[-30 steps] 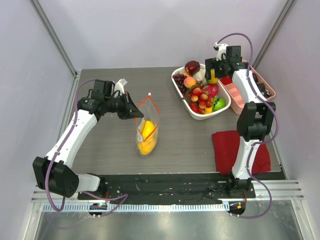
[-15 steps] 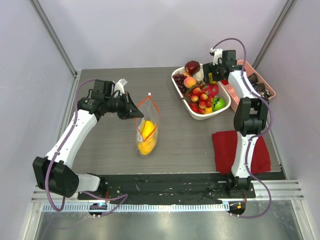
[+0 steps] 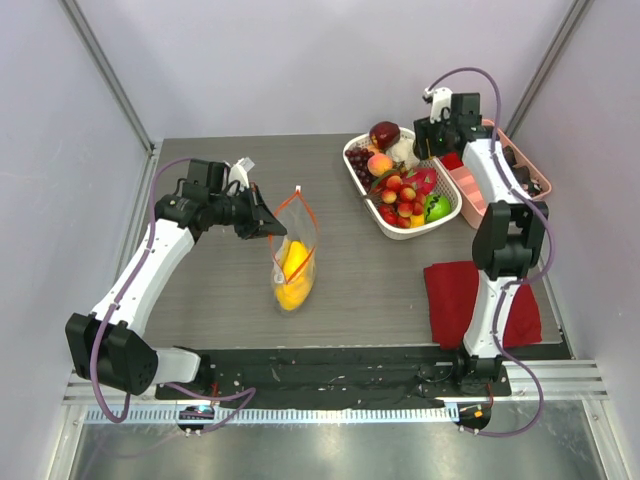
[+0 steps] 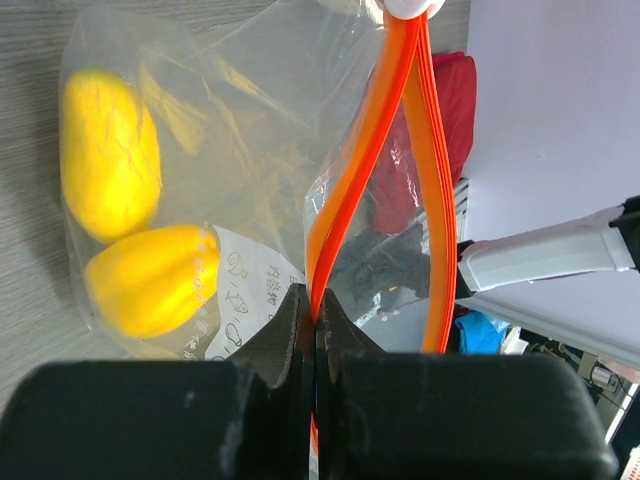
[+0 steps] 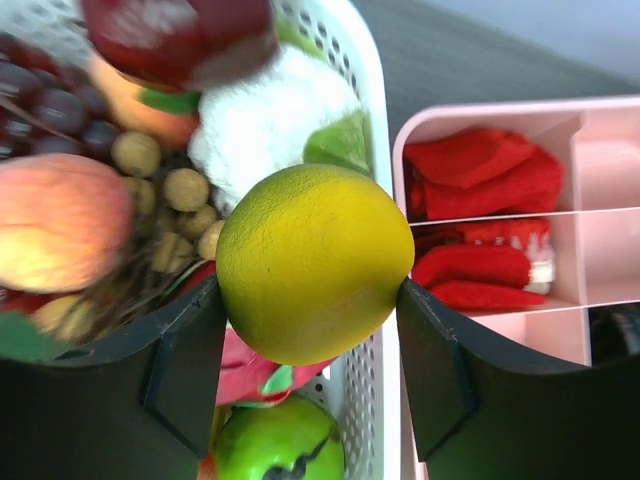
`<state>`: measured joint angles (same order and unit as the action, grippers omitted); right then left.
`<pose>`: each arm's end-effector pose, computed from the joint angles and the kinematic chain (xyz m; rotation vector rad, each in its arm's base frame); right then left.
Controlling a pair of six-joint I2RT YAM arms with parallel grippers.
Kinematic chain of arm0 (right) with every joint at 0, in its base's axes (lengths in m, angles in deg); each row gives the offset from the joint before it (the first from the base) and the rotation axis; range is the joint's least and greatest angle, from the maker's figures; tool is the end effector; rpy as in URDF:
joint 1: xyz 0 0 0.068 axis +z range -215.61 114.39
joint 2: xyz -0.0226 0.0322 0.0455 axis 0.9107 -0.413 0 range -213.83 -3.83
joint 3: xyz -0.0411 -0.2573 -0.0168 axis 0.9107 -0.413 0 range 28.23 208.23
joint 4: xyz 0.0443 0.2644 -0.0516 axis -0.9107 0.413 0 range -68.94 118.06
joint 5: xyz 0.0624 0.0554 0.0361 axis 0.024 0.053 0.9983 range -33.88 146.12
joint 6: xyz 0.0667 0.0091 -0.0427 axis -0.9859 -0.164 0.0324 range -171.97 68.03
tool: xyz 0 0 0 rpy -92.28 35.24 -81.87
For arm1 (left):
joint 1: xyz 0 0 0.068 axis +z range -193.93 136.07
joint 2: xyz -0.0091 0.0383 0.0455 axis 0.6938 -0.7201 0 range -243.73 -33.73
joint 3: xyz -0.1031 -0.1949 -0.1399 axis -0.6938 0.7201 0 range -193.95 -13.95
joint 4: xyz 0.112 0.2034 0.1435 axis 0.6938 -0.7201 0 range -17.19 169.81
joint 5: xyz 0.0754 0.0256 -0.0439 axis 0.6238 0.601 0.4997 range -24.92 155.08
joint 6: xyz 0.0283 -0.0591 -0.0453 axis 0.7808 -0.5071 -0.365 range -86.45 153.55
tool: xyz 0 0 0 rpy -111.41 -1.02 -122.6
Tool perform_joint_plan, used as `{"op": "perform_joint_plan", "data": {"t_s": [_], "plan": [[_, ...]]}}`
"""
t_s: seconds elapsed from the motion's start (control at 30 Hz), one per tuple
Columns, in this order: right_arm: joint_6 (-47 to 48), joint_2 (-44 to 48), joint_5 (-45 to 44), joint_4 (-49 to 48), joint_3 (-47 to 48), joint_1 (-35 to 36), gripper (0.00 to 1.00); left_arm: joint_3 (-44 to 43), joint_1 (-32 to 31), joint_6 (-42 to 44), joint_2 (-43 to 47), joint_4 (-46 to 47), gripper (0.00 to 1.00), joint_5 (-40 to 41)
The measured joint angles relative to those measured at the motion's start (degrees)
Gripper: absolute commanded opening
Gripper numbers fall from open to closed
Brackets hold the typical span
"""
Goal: Place the food in the zip-top bag and seal the zipper
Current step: Pick up the fake fruit from the bin, then place the fake fruit in the zipper food storage bag.
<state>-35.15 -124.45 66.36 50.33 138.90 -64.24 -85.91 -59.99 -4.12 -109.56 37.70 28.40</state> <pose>0.5212 0.0246 0.2554 -0.4483 2.1977 0.0561 0.2854 -0.1248 0.3074 -0.1385 2.4975 -1.1861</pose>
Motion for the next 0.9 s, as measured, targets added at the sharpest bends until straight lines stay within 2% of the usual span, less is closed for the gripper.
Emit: {"op": "perform_joint_plan", "data": {"t_s": [0.17,0.3,0.37,0.5,0.63,0.83,0.87,0.9], "plan": [[-0.24,9.11,2.99,2.4,0.37,0.28,0.41,0.0,0.0,0.48,0.0,-0.13,0.0,0.07],[-1.53,16.87,6.84,4.48,0.94,4.26,0.41,0.0,0.0,0.59,0.0,-0.15,0.0,0.0],[-2.71,21.09,9.31,5.11,0.61,9.25,0.41,0.0,0.0,0.59,0.0,-0.13,0.0,-0.02],[-5.11,29.18,14.4,3.93,-3.13,24.02,0.41,0.0,0.0,0.61,0.0,-0.17,0.0,-0.02],[-6.05,33.03,16.98,3.82,-6.36,36.33,0.4,0.0,0.0,0.61,0.0,-0.17,0.0,-0.04],[-5.25,31.74,15.1,4.81,-10.03,42.84,0.42,0.0,0.0,0.59,0.0,-0.17,0.0,-0.07],[-4.94,31.39,14.67,5.11,-10.99,43.47,0.45,0.0,0.0,0.59,0.0,-0.17,0.0,-0.07],[-4.72,31.1,14.21,5.4,-11.87,43.98,0.55,0.0,0.0,0.59,0.0,-0.17,0.0,-0.07]]}}
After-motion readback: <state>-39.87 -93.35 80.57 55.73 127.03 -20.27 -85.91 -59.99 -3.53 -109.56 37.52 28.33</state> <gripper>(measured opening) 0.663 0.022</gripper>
